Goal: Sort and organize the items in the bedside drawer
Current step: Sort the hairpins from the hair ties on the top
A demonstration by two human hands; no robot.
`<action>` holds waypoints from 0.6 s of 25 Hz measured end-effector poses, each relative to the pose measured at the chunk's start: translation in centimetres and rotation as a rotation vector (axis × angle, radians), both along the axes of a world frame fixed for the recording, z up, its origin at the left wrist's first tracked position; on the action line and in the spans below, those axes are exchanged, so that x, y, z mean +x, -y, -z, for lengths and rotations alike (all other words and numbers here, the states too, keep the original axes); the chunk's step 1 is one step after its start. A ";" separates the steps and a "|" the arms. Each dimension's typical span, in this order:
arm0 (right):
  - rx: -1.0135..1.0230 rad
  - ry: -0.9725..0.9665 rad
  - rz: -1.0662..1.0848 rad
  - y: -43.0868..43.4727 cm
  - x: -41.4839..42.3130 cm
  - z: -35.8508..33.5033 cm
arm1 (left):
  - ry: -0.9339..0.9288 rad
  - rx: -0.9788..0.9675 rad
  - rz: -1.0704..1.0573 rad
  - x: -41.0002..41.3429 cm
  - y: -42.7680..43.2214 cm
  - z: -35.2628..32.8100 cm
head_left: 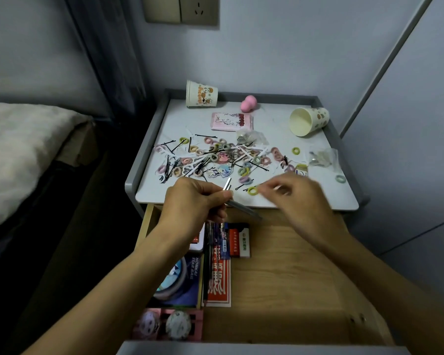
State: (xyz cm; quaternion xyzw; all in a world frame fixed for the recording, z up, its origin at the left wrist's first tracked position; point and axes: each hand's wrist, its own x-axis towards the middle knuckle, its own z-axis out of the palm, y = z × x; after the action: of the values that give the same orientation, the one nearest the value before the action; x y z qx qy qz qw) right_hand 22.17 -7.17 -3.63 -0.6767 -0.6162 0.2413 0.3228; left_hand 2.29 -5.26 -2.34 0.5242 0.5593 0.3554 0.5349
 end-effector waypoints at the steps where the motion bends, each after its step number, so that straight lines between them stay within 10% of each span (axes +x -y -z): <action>1: 0.061 0.225 0.123 -1.2 1.2 0.2 | -0.033 0.024 -0.021 0.0 -0.1 0.1; 11: -0.068 0.405 0.389 -4.2 5.3 1.8 | -0.049 0.029 -0.006 0.2 -0.4 0.6; 15: 0.097 0.320 0.160 0.4 4.7 0.6 | -0.112 0.003 0.034 -0.2 -0.4 1.0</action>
State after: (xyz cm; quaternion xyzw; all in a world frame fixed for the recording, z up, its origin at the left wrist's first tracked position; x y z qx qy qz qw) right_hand 26.91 -7.56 -4.19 -0.7368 -0.6149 0.0743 0.2712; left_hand 2.14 -4.88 -3.37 0.5536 0.5788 0.3170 0.5079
